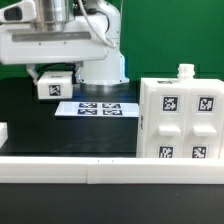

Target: Assemble cabinet

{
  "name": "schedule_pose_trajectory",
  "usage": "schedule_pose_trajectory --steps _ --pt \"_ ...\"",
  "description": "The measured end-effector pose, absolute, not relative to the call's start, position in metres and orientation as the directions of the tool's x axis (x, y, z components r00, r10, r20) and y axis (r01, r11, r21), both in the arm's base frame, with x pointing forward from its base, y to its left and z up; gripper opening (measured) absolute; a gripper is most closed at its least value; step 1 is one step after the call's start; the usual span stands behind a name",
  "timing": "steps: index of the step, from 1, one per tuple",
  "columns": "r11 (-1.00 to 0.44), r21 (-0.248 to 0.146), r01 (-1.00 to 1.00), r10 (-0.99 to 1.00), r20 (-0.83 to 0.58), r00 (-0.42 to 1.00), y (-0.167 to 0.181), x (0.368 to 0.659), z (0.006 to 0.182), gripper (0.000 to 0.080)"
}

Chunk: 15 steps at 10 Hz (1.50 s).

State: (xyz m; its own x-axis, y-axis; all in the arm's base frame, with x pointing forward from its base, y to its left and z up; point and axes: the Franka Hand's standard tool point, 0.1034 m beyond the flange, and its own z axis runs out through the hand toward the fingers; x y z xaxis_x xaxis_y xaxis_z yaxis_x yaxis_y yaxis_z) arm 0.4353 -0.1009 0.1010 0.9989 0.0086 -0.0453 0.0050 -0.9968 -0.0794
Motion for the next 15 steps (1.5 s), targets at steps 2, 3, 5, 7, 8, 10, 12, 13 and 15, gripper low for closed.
schedule_pose_trajectory --steps 2,3,5,7,8,10,12,13,15 --pt "-0.993 -0.098 -0.065 -0.062 -0.035 0.997 -0.054 0.465 0.149 0.0561" --pt "-0.991 -0.095 -0.092 -0.09 -0.024 0.996 -0.04 0.475 0.155 0.0561" --pt "-0.971 -0.087 -0.225 -0.223 -0.032 0.974 0.019 0.523 0.178 0.0561" --pt "-0.957 -0.079 -0.28 -0.275 -0.065 0.959 0.038 0.556 0.184 0.0561" --pt "-0.964 -0.085 -0.253 -0.25 -0.049 0.967 0.038 0.56 0.184 0.0561" --pt "-0.964 -0.083 -0.254 -0.25 -0.053 0.967 0.038 0.558 0.181 0.0561" --pt "-0.964 -0.082 -0.254 -0.25 -0.055 0.967 0.038 0.558 0.181 0.0561" --pt "-0.964 -0.082 -0.252 -0.248 -0.056 0.967 0.039 0.558 0.18 0.0561" --pt "-0.968 -0.086 -0.235 -0.231 -0.048 0.972 0.056 0.573 0.181 0.0561"
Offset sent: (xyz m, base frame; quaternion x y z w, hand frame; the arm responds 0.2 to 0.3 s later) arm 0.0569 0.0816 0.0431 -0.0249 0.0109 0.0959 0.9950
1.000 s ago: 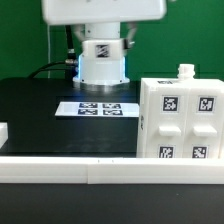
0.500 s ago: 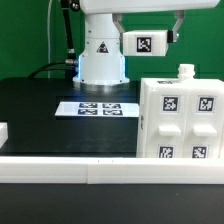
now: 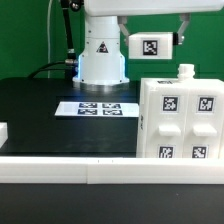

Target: Assemble cabinet

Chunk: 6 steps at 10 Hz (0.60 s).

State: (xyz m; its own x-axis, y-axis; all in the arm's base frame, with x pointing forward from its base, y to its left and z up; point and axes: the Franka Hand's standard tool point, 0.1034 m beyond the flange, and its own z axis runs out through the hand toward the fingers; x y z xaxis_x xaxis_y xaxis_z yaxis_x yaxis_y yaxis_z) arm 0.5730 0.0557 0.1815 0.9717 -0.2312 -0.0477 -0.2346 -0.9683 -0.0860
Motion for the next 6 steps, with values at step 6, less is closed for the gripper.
schedule_pose_trajectory --steps 6 --pt "-0.976 -0.086 -0.202 -0.199 -0.043 0.979 0.074 0.597 0.169 0.0561"
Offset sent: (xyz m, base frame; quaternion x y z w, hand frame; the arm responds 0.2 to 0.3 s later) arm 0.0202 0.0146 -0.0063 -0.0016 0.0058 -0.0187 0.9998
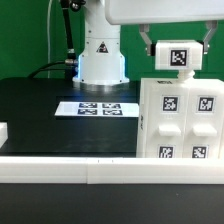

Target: Assemble cabinet

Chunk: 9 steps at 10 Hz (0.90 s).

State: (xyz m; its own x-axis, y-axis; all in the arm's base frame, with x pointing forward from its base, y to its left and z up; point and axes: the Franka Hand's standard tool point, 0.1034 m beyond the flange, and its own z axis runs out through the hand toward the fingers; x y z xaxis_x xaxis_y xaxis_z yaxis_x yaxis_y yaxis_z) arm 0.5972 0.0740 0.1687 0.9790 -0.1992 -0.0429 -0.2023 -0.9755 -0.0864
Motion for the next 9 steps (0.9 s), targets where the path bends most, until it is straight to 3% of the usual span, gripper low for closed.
schedule_pose_trajectory --steps 9 --pt "-0.982 -0.093 -0.163 -0.162 -0.021 0.987 0.08 0.611 0.17 0.0561"
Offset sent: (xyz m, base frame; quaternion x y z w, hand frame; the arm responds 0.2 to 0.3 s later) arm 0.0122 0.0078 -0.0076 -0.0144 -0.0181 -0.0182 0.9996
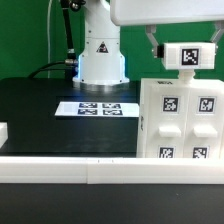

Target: Assemble cabinet

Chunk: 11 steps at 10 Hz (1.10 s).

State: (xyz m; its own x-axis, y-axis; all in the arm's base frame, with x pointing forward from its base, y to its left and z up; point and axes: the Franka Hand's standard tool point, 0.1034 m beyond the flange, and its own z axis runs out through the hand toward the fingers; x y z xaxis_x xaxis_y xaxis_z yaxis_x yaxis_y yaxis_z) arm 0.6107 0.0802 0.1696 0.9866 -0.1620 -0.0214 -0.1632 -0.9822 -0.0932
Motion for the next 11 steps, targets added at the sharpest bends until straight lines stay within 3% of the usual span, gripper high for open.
schedule_pose_trajectory --steps 3,6,7,11 --pt "-0.969 -0.104 -0.223 -0.228 0.038 0.973 0.085 0.607 0.17 0.0561" --pt "-0.969 -0.107 -0.224 -0.229 0.027 0.973 0.084 0.604 0.167 0.0561" --pt "-0.952 -0.136 -0.273 -0.276 0.003 0.961 0.082 0.598 0.161 0.0561" --pt "-0.948 -0.138 -0.287 -0.288 -0.013 0.958 0.083 0.594 0.152 0.0561"
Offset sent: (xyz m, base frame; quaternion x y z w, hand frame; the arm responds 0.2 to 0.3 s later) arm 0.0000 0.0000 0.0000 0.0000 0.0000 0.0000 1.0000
